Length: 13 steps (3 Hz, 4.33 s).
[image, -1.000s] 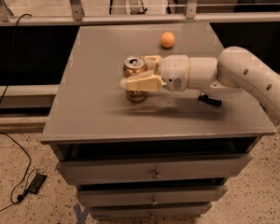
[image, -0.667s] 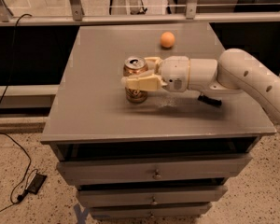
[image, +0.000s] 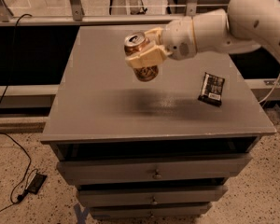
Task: Knock orange can over
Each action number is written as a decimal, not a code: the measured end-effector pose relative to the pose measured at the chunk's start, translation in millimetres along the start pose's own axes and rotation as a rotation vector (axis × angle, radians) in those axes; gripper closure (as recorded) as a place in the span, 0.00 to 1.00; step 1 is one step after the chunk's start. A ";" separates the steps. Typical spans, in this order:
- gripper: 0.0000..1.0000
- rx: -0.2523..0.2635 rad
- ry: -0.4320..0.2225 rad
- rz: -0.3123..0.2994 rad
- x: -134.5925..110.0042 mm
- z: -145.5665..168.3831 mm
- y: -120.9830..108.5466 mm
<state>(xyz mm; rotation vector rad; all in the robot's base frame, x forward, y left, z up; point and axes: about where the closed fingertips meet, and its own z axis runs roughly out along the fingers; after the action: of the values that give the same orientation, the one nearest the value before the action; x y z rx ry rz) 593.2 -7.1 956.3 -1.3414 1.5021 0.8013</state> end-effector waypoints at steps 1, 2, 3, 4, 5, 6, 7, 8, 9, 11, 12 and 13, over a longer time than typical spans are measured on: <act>1.00 -0.028 0.245 -0.089 -26.2 -9.4 1.1; 1.00 -0.089 0.465 -0.234 -47.2 13.4 24.0; 1.00 -0.204 0.672 -0.349 -33.7 61.7 52.6; 1.00 -0.341 0.882 -0.471 2.0 116.7 69.2; 0.82 -0.415 1.071 -0.553 39.3 142.5 67.0; 0.58 -0.397 1.083 -0.573 38.5 145.0 62.2; 0.36 -0.393 1.078 -0.577 38.4 147.2 61.4; 0.12 -0.388 1.073 -0.581 38.2 149.2 60.8; 0.00 -0.385 1.069 -0.583 38.1 150.7 60.4; 0.00 -0.382 1.019 -0.595 33.2 144.4 60.6; 0.00 -0.341 0.946 -0.587 25.4 112.1 56.8; 0.00 -0.269 0.936 -0.552 17.7 66.6 51.0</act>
Offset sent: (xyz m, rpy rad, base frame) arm -0.0041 0.0961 -0.0030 -1.1235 -0.2430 0.2736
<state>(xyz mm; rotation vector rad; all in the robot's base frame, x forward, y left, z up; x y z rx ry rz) 558.4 56.8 910.9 -2.3928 1.5649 -0.0304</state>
